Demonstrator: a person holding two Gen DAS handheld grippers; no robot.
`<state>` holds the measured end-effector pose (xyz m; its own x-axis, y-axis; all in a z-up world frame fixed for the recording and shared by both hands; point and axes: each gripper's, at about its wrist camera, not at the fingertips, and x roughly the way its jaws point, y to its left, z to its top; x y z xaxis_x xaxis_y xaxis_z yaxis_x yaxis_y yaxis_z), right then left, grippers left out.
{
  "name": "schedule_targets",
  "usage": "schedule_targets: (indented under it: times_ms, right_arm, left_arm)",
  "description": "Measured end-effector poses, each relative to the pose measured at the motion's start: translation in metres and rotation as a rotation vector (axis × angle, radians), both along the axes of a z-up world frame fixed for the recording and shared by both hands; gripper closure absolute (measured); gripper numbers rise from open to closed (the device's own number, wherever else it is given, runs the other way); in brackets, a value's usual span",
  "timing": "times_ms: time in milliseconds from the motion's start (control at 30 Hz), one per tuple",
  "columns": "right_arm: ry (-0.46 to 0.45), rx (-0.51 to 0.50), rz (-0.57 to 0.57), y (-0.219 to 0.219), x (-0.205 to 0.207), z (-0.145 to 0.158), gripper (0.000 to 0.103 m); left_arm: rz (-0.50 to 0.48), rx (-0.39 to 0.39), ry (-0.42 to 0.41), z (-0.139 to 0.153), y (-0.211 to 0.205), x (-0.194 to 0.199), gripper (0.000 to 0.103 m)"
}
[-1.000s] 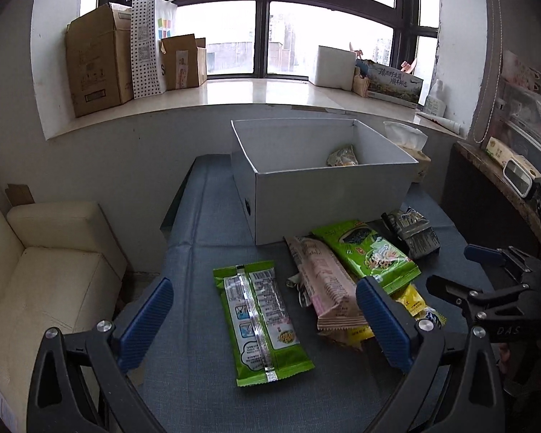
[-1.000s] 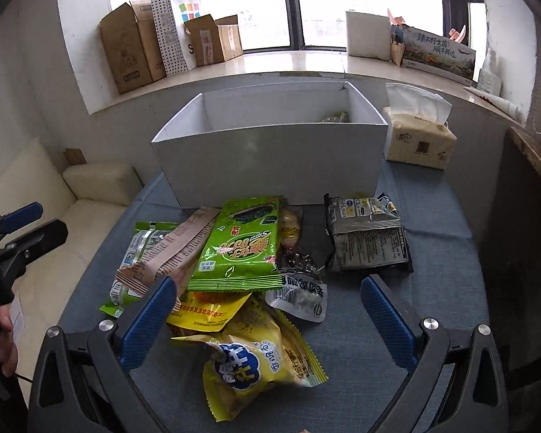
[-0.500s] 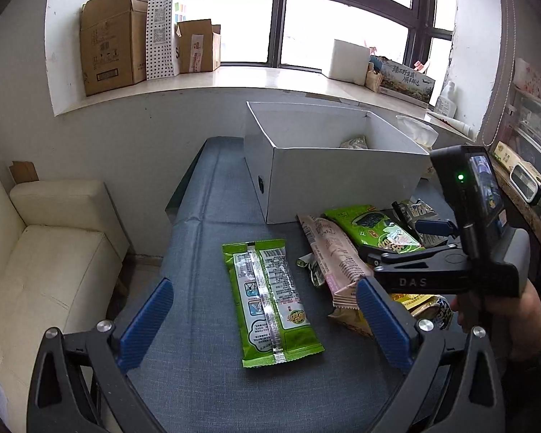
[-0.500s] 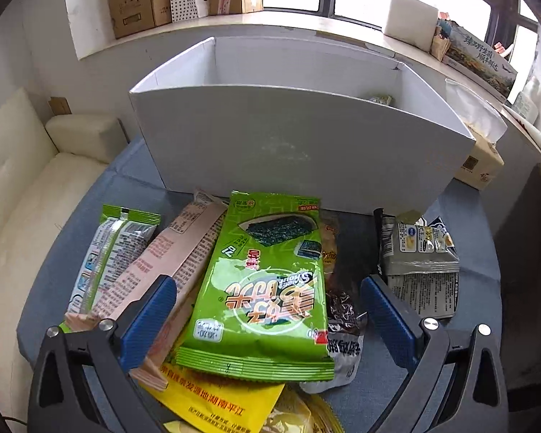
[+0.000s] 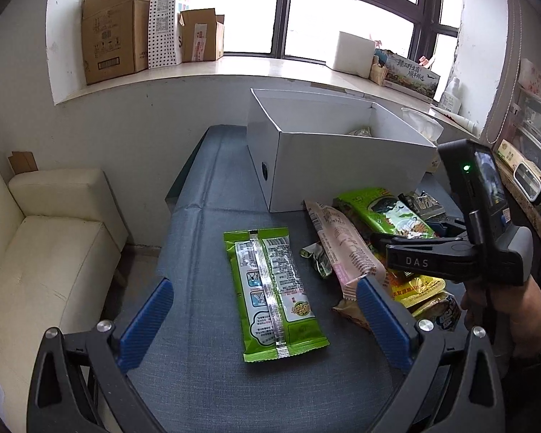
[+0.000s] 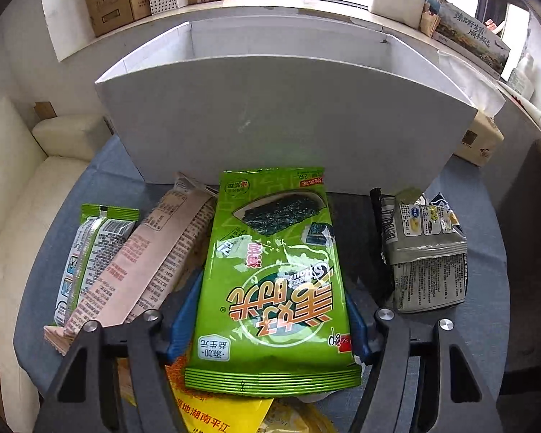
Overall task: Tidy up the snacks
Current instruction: 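Grasp the green seaweed pack with the right gripper while the left gripper grasps the green striped packet, then lift both green packets over the white box and drop them inside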
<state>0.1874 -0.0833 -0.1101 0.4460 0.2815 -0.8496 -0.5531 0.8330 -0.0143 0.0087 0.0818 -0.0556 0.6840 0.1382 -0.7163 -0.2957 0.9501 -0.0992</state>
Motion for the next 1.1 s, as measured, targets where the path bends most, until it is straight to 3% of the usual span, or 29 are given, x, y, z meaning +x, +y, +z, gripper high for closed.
schedule_targets:
  times_ms: [300,533,700,867,1100]
  right_arm:
    - [-0.101,0.136,-0.030,-0.036,-0.035,0.048,0.031]
    - [-0.135,0.177,-0.064,-0.066,-0.049,0.068,0.031]
    - [-0.112,0.204,-0.081,-0.080,-0.055,0.063,0.031]
    - [-0.079,0.210,-0.092,-0.086,-0.054,0.054,0.031]
    - [-0.080,0.212,-0.092,-0.087,-0.055,0.053,0.031]
  left_arm:
    - [0.023,0.000,0.083,-0.028,0.002,0.013,0.000]
    - [0.024,0.001,0.147,-0.059,0.001,0.036,0.000]
    - [0.005,-0.029,0.178,-0.075,-0.002,0.058,0.000]
    - [0.018,-0.010,0.233,-0.093,-0.005,0.073,0.000]
    - [0.017,0.023,0.216,-0.094,-0.012,0.076,0.000]
